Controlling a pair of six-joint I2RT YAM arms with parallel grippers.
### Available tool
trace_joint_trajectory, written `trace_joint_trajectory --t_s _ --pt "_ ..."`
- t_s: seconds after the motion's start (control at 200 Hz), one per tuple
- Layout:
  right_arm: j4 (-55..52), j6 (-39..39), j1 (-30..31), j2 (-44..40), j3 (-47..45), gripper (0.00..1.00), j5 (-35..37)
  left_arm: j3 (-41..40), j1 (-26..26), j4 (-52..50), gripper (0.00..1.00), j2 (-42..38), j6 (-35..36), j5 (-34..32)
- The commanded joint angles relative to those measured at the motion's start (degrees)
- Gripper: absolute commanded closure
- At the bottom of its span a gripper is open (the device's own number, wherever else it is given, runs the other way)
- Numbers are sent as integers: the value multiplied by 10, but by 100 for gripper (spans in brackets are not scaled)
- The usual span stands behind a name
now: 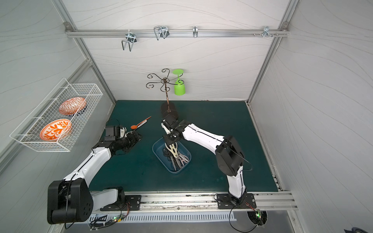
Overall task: Put the scissors into the storage box
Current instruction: Place the scissors in the storage box, then reset both arms
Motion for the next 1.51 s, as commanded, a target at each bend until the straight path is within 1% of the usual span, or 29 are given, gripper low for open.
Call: trace_joint_trajectory --t_s 0.0,0.095,0.165,0.23,0.32,0.41,0.485,0.555,0.58,0.635,0.69,0.725,0.735,0.74,0.75,0.76,0.77,0.78,0.84,0.925,0.985,1.05,1.08,1.12,1.18,1.235,1.5 --pt "43 -24 -98 -86 -85 52 49 14 4 16 11 -5 41 -83" --pt "116 -62 -190 -155 -186 52 61 28 3 29 10 0 79 -147" --pt "172 -99 -253 -190 -250 52 78 24 4 68 7 4 102 -200" --pt "217 -116 -307 -208 -295 52 95 18 4 111 4 16 126 -251" --pt "281 -135 -378 -213 -350 52 88 17 4 157 2 49 158 -320" --pt "348 -144 -427 -206 -403 52 79 5 4 217 1 84 197 -355" --pt "440 -130 -453 -207 -458 52 47 -35 4 319 1 102 229 -356" --pt "550 -118 -459 -213 -517 50 32 -78 3 422 1 118 259 -359" --pt "592 -121 -458 -214 -537 49 25 -91 4 460 1 125 255 -359" --pt "646 -133 -458 -213 -566 47 0 -108 6 496 1 139 254 -345" --pt "689 -140 -454 -208 -589 45 -6 -129 5 555 1 152 256 -334" --pt "731 -145 -451 -201 -611 43 -6 -128 1 550 1 154 261 -332" --pt "746 -146 -450 -196 -618 40 -7 -126 0 542 1 152 262 -329" --pt "753 -147 -449 -195 -621 37 -8 -125 0 539 1 152 263 -328" --pt "768 -147 -449 -190 -628 25 -11 -124 -2 539 1 151 266 -326" --pt "783 -148 -449 -186 -634 8 -13 -125 -4 545 1 152 268 -326" --pt "797 -150 -449 -181 -640 3 -16 -128 -6 554 1 153 272 -327" --pt "806 -151 -449 -176 -644 2 -18 -132 -9 565 1 154 277 -329" --pt "867 -159 -444 -161 -666 1 -16 -161 -37 630 1 163 299 -355" --pt "844 -181 -440 -166 -659 1 -52 -192 -62 749 0 213 327 -405" --pt "811 -180 -440 -166 -643 1 -53 -176 -67 674 0 193 313 -409" --pt "793 -161 -453 -160 -628 1 -56 -181 -66 715 0 208 321 -414" --pt "790 -156 -461 -161 -629 1 -69 -181 -66 704 0 204 318 -412" --pt "793 -157 -462 -161 -630 1 -70 -175 -66 680 0 196 314 -409" --pt "792 -156 -461 -161 -630 1 -70 -179 -66 700 0 202 317 -411" --pt "792 -157 -460 -161 -629 1 -67 -177 -66 687 0 198 315 -410" --pt "792 -158 -460 -158 -628 1 -70 -178 -66 692 0 200 316 -410"
